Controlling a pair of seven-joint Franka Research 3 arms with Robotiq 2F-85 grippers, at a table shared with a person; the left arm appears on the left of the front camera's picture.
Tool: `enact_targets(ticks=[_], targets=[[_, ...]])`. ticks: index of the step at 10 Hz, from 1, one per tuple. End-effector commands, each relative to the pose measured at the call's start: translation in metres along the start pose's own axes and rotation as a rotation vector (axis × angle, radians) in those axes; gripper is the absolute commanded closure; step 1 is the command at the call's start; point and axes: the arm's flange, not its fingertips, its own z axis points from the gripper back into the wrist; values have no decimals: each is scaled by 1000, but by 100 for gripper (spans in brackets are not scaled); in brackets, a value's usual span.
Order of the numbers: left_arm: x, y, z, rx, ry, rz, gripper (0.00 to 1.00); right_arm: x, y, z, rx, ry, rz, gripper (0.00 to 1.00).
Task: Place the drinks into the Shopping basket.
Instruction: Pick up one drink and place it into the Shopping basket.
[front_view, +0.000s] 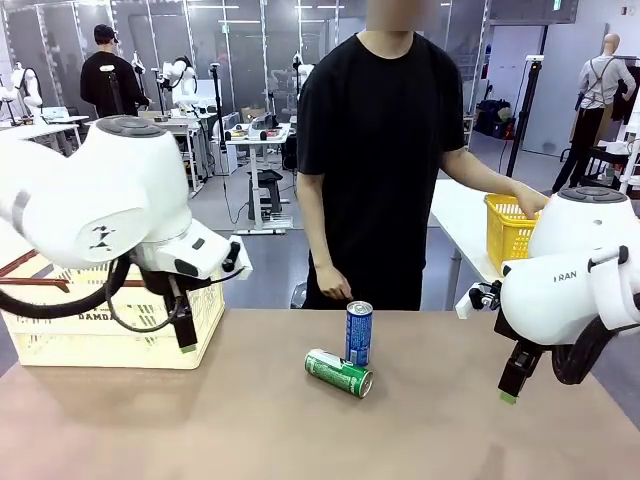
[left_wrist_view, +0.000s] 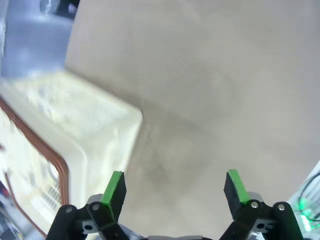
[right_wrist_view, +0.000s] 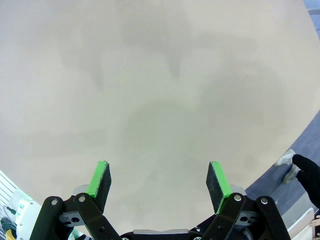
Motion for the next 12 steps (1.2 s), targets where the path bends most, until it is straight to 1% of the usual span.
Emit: enact_targets(ticks=[1,3,4,5,6,7,8,9,10,12], targets=[[63,23,5,14,-71,-308,0,-1,0,1,-2,2,-1,4],[126,27,7,-31,-137,-553,0,-1,0,1,-2,2,-1,4],[153,25,4,-60,-153,-669,0,-1,0,1,-2,2,-1,4],[174,23,-1,-84,-143,-759,0,-1,0,1,-2,2,-1,4],[188,19,-8,-131,-163,-869,0,-1,0,1,-2,2,-1,4],[193,14,-15,-151,-176,-916,0,-1,0,1,-2,2,-1,4],[194,13,-16,-142,-246,-909,0,-1,0,1,-2,2,-1,4],[190,15,-15,-148,-339,-938,0,-1,0,1,-2,2,-1,4],[199,4,-23,-121,-207,-892,0,-1,0,1,-2,2,-1,4],[199,4,-23,-121,-207,-892,0,-1,0,1,-2,2,-1,4]])
